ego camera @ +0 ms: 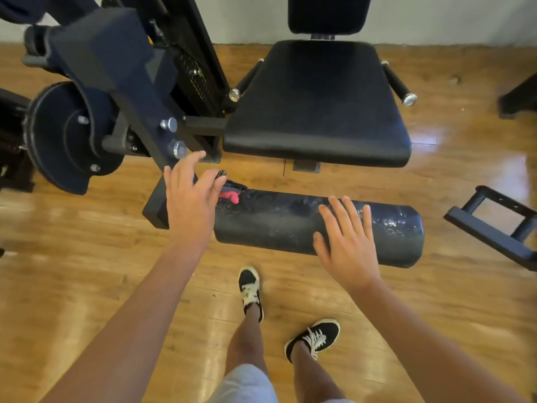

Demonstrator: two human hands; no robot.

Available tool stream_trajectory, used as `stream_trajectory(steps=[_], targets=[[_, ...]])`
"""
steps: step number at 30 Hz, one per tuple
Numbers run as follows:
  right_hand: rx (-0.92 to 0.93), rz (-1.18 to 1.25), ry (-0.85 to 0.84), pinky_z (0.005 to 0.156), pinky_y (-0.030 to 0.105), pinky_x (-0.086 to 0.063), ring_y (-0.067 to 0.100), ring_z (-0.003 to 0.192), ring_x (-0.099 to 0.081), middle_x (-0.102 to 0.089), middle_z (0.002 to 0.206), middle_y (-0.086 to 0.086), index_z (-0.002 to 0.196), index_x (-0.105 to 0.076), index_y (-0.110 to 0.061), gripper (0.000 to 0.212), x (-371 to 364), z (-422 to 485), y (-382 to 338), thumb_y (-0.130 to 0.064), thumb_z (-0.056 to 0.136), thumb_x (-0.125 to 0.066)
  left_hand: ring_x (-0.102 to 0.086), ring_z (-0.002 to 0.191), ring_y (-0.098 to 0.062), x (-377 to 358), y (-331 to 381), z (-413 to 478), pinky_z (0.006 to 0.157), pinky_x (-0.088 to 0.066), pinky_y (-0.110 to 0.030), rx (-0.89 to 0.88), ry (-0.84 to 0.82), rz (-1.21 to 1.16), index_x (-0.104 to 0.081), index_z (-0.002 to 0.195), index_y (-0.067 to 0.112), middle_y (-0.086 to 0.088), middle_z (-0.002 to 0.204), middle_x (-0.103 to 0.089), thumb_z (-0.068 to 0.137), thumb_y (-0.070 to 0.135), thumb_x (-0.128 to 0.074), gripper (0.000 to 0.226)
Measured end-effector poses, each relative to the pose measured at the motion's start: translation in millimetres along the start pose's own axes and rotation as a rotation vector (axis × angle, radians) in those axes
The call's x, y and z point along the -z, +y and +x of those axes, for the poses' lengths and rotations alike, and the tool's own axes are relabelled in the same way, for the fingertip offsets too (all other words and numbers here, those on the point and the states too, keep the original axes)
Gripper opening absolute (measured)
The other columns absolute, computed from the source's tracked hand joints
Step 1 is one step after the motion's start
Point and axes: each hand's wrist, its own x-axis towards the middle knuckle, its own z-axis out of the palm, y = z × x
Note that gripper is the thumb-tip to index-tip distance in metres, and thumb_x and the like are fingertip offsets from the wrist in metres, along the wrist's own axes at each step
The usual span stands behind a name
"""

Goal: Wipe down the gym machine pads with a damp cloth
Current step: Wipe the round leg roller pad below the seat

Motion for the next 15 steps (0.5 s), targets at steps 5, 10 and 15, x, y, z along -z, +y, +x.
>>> stream_trajectory(steps=[5, 10, 15], targets=[[-0.073, -0.013, -0.027, 0.126, 0.059, -0.014, 0.034, 0.151, -0.031, -0.044, 0.157, 0.014, 0.145, -0.053, -0.008, 0.05, -26.9, 10.8, 9.3, -0.037, 0.106, -0.041, -0.06, 0.105, -0.029, -20.5, -16.0, 10.3, 0.091, -0.048, -0.047, 0.003, -0.199, -0.098, -0.07, 0.109, 0.005, -0.007, 0.123, -0.064, 0.107, 0.026, -0.051, 0.028], [-0.108, -0.056, -0.062, 0.125, 0.059, -0.017, 0.035, 0.149, -0.037, -0.049, 0.154, 0.014, 0.144, -0.055, -0.008, 0.053, -46.9, 26.8, 11.9, -0.04, 0.107, -0.037, -0.054, 0.072, -0.021, -37.7, -36.7, 32.8, 0.07, -0.043, -0.04, -0.061, -0.294, -0.161, -0.064, 0.101, 0.01, 0.007, 0.081, -0.053, 0.108, 0.031, -0.046, 0.029], [-0.113, -0.102, -0.102, 0.125, 0.057, -0.017, 0.034, 0.148, -0.037, -0.05, 0.154, 0.012, 0.145, -0.055, -0.01, 0.058, -56.3, 27.3, 11.5, -0.043, 0.108, -0.027, -0.057, 0.076, -0.02, -54.0, -42.2, 44.8, 0.072, -0.044, -0.039, -0.072, -0.392, -0.2, -0.064, 0.108, 0.011, 0.004, 0.084, -0.06, 0.109, 0.032, -0.045, 0.028]])
